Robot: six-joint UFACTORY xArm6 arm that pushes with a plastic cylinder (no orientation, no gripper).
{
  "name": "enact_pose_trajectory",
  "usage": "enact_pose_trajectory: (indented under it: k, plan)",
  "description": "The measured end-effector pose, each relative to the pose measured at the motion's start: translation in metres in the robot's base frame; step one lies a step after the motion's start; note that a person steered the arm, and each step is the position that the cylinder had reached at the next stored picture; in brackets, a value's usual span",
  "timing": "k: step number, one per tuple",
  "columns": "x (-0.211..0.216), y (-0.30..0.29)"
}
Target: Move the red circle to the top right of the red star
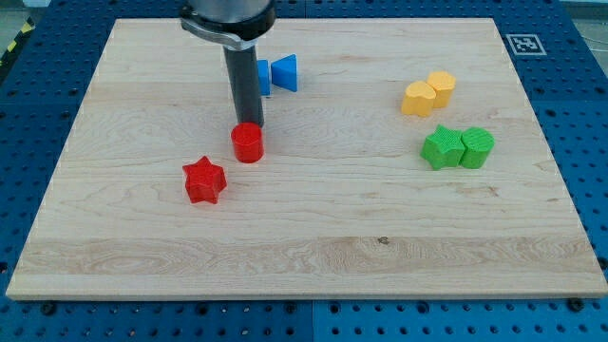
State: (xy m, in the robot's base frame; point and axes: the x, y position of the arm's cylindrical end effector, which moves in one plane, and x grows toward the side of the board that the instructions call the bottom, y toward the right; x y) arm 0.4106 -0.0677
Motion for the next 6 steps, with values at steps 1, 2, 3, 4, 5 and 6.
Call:
enact_pose_trajectory:
  k: [1,2,3,4,5,6]
  plan:
    - [-0.006,0.019]
    - [0.013,0.028]
    - [0.044,0.019]
    - [0.048,0.019]
    - [0.031,0.019]
    - [-0.005,0.019]
